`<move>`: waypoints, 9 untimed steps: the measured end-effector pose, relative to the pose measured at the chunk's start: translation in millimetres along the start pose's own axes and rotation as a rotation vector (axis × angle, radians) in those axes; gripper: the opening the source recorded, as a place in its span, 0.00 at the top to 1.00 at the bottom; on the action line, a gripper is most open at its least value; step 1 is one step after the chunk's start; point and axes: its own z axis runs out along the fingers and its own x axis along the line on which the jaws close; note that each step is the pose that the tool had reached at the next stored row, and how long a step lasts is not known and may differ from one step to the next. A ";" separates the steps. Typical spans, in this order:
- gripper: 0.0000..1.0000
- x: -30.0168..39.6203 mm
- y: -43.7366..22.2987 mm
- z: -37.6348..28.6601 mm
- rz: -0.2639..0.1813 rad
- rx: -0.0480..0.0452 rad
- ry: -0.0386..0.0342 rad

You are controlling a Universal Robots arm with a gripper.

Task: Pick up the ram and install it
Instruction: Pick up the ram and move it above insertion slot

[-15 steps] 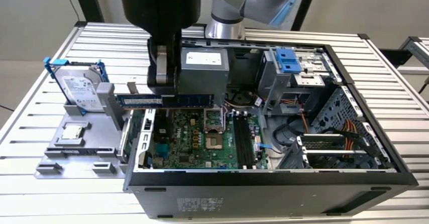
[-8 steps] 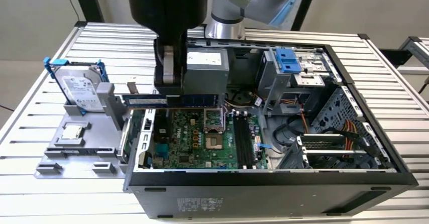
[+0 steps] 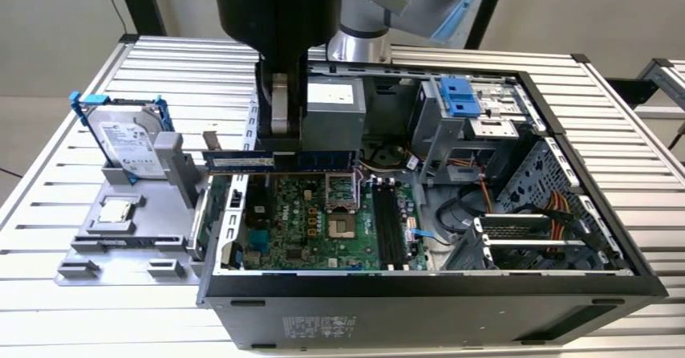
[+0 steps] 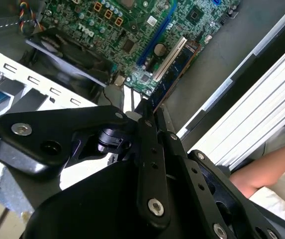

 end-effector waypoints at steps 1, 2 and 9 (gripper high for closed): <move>1.00 0.0 -1.2 0.0 0.000 0.0000 0.0000; 1.00 0.0 -2.1 0.0 0.000 0.0000 0.0000; 1.00 0.2 -8.1 -0.2 0.000 0.0000 0.0001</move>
